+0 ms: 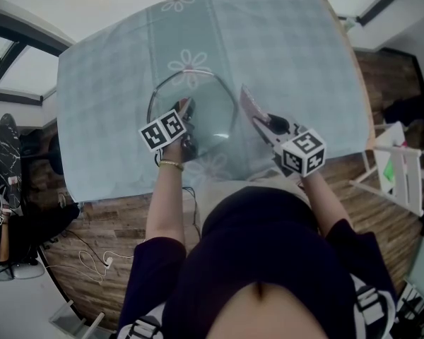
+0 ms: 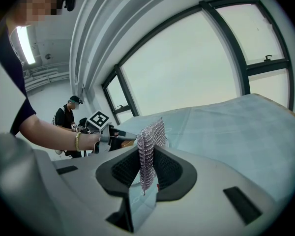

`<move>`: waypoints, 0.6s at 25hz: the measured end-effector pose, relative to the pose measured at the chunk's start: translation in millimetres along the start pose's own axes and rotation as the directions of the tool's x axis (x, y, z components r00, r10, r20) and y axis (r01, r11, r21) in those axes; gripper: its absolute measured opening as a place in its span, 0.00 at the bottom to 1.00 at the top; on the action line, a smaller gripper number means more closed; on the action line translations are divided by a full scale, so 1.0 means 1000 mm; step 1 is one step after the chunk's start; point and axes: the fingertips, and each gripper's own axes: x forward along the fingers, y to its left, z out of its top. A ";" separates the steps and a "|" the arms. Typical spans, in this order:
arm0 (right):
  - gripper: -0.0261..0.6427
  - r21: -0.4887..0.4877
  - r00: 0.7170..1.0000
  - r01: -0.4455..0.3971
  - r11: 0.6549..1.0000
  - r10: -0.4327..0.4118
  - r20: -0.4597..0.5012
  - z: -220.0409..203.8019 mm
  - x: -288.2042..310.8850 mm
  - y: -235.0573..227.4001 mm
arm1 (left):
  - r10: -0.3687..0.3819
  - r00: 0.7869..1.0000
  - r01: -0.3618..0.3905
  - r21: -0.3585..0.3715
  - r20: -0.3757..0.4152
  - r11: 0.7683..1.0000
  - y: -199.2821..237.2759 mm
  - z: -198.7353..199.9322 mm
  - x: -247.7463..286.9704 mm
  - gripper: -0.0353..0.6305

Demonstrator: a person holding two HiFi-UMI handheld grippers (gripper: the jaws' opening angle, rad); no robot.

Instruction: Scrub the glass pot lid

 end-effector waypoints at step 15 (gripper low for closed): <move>0.16 -0.016 0.999 -0.032 0.999 0.032 0.002 -0.002 0.000 0.019 | -0.010 0.992 0.031 -0.168 0.124 0.985 0.012 -0.004 -0.045 0.40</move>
